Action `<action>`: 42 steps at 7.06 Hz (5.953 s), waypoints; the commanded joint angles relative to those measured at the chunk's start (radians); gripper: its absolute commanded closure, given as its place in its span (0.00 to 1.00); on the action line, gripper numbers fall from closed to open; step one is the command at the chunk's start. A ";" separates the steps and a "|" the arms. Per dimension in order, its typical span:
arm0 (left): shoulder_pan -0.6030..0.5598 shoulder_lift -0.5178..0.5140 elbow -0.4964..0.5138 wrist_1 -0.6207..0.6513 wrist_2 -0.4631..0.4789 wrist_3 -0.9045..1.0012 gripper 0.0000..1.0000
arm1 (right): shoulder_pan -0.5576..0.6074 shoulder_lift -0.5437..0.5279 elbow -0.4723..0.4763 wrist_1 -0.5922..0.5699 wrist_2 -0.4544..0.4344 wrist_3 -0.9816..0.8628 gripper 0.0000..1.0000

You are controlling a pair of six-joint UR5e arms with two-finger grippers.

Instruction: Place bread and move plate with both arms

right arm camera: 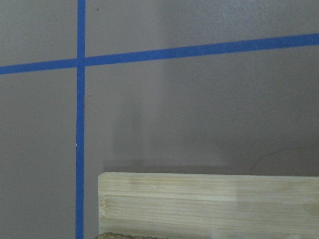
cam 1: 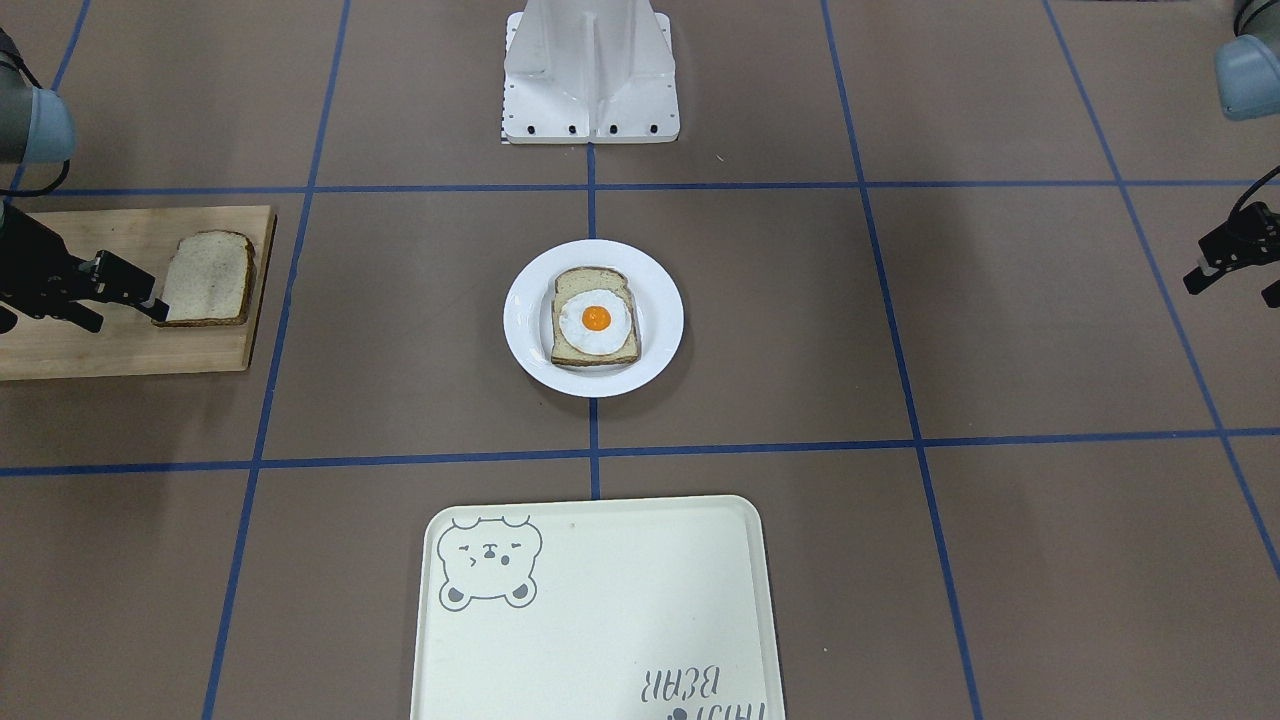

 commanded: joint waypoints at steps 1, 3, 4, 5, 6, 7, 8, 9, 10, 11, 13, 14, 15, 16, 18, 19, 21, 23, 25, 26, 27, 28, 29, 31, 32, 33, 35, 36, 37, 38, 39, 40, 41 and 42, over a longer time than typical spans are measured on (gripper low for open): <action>0.000 0.004 -0.005 0.000 0.000 -0.001 0.02 | -0.029 -0.036 -0.013 0.079 0.002 0.045 0.03; 0.000 0.003 -0.006 -0.002 0.000 -0.036 0.02 | -0.048 -0.036 -0.042 0.079 -0.001 0.043 0.13; 0.000 0.003 -0.008 -0.002 0.000 -0.036 0.02 | -0.053 -0.033 -0.043 0.079 -0.001 0.046 0.14; 0.000 0.003 -0.012 -0.002 0.000 -0.038 0.02 | -0.059 -0.033 -0.045 0.079 -0.002 0.046 0.15; 0.000 0.003 -0.012 -0.002 0.000 -0.038 0.02 | -0.064 -0.032 -0.046 0.079 -0.002 0.046 0.15; 0.000 0.003 -0.012 -0.002 0.000 -0.038 0.02 | -0.067 -0.032 -0.054 0.079 -0.002 0.046 0.15; 0.000 0.003 -0.012 0.000 0.000 -0.038 0.02 | -0.072 -0.032 -0.054 0.079 -0.002 0.048 0.17; 0.000 0.004 -0.012 0.000 0.000 -0.038 0.02 | -0.075 -0.032 -0.054 0.079 -0.002 0.048 0.18; 0.001 0.003 -0.011 0.000 0.000 -0.038 0.02 | -0.078 -0.032 -0.054 0.079 -0.002 0.048 0.23; 0.000 0.004 -0.011 0.000 0.000 -0.038 0.02 | -0.081 -0.033 -0.054 0.079 -0.002 0.048 0.29; 0.000 0.004 -0.011 0.000 0.000 -0.038 0.02 | -0.081 -0.035 -0.054 0.079 -0.002 0.048 0.57; 0.000 0.004 -0.011 0.000 0.000 -0.043 0.02 | -0.081 -0.035 -0.054 0.081 -0.002 0.048 0.74; 0.000 0.003 -0.012 -0.002 0.000 -0.065 0.02 | -0.081 -0.035 -0.054 0.081 -0.002 0.046 0.91; 0.000 0.003 -0.012 0.000 0.000 -0.066 0.02 | -0.081 -0.036 -0.052 0.084 -0.002 0.043 1.00; 0.000 0.003 -0.012 0.000 0.000 -0.066 0.02 | -0.079 -0.056 -0.048 0.151 -0.002 0.046 1.00; 0.000 0.004 -0.015 0.000 0.000 -0.067 0.02 | -0.078 -0.056 -0.042 0.151 0.001 0.046 1.00; -0.003 0.006 -0.029 0.002 -0.006 -0.069 0.02 | -0.050 -0.056 -0.006 0.151 0.056 0.052 1.00; -0.003 0.007 -0.031 0.002 -0.009 -0.087 0.02 | 0.047 -0.038 0.013 0.147 0.208 0.061 1.00; -0.002 0.020 -0.029 -0.002 -0.011 -0.087 0.02 | 0.086 0.121 0.023 0.142 0.310 0.255 1.00; -0.002 0.021 -0.029 -0.002 -0.011 -0.087 0.02 | 0.074 0.230 0.021 0.139 0.312 0.416 1.00; -0.002 0.021 -0.023 -0.002 -0.011 -0.087 0.02 | 0.026 0.314 0.023 0.139 0.303 0.525 1.00; -0.002 0.021 -0.022 -0.003 -0.011 -0.086 0.02 | -0.046 0.408 0.017 0.138 0.257 0.643 1.00; -0.002 0.021 -0.022 -0.002 -0.011 -0.086 0.02 | -0.146 0.504 -0.014 0.127 0.157 0.737 1.00; -0.002 0.021 -0.025 -0.002 -0.011 -0.087 0.02 | -0.299 0.586 -0.028 0.035 -0.022 0.753 1.00; -0.002 0.021 -0.026 -0.002 -0.011 -0.087 0.02 | -0.344 0.626 -0.080 0.036 -0.086 0.753 1.00; -0.002 0.021 -0.025 -0.002 -0.011 -0.087 0.02 | -0.355 0.660 -0.147 0.038 -0.096 0.752 1.00; 0.000 0.020 -0.025 -0.003 -0.012 -0.086 0.02 | -0.374 0.691 -0.196 0.041 -0.139 0.750 1.00; 0.001 0.017 -0.028 -0.005 -0.012 -0.084 0.02 | -0.375 0.694 -0.203 0.039 -0.140 0.747 1.00; 0.003 0.012 -0.031 -0.008 -0.023 -0.102 0.02 | -0.375 0.702 -0.223 0.041 -0.145 0.743 1.00; 0.030 0.006 -0.023 -0.033 -0.070 -0.119 0.02 | -0.377 0.702 -0.226 0.041 -0.153 0.738 1.00; 0.108 0.004 -0.023 -0.096 -0.105 -0.156 0.02 | -0.377 0.702 -0.224 0.038 -0.154 0.717 0.19; 0.201 -0.023 -0.017 -0.214 -0.104 -0.364 0.02 | -0.377 0.699 -0.221 0.038 -0.153 0.720 0.00; 0.284 -0.046 0.010 -0.374 -0.097 -0.580 0.02 | -0.354 0.686 -0.214 0.032 -0.140 0.706 0.00; 0.376 -0.116 0.076 -0.534 -0.077 -0.792 0.02 | -0.316 0.656 -0.201 0.030 -0.119 0.685 0.00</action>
